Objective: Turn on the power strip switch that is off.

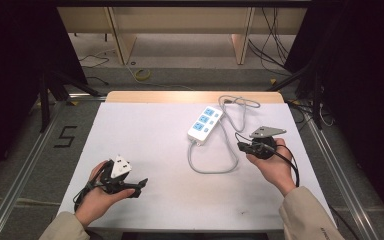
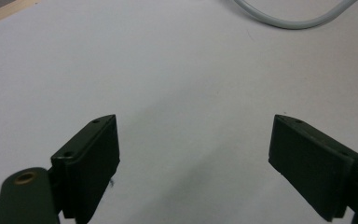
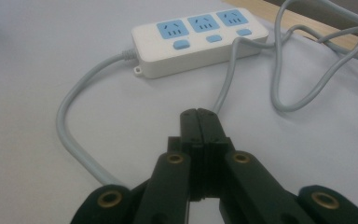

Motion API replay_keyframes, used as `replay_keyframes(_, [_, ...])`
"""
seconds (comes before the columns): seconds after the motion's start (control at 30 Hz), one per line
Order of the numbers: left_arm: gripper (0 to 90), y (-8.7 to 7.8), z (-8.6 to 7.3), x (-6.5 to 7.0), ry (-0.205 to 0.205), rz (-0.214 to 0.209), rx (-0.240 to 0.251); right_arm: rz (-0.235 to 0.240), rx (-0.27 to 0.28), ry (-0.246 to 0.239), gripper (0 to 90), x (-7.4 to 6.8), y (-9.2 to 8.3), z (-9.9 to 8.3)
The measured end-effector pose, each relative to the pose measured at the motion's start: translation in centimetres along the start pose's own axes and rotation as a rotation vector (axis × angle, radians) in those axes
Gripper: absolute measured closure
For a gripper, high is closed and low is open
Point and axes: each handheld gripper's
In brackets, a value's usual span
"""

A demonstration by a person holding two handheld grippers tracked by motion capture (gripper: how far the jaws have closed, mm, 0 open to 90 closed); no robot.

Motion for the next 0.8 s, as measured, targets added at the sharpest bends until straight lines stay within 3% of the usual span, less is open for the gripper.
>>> replay_keyframes(0.8, [16.1, 0.0, 0.0, 0.0, 0.004, -0.001, -0.001, -0.015, -0.015, 0.000, 90.0, 0.3, 1.5, 1.5])
Point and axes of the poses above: each handheld gripper's, and its own axes: y roughly forward along the jaws, z roughly out of its top, x roughly to its right, and after that the axes turned 9 degrees about -x, right-handed
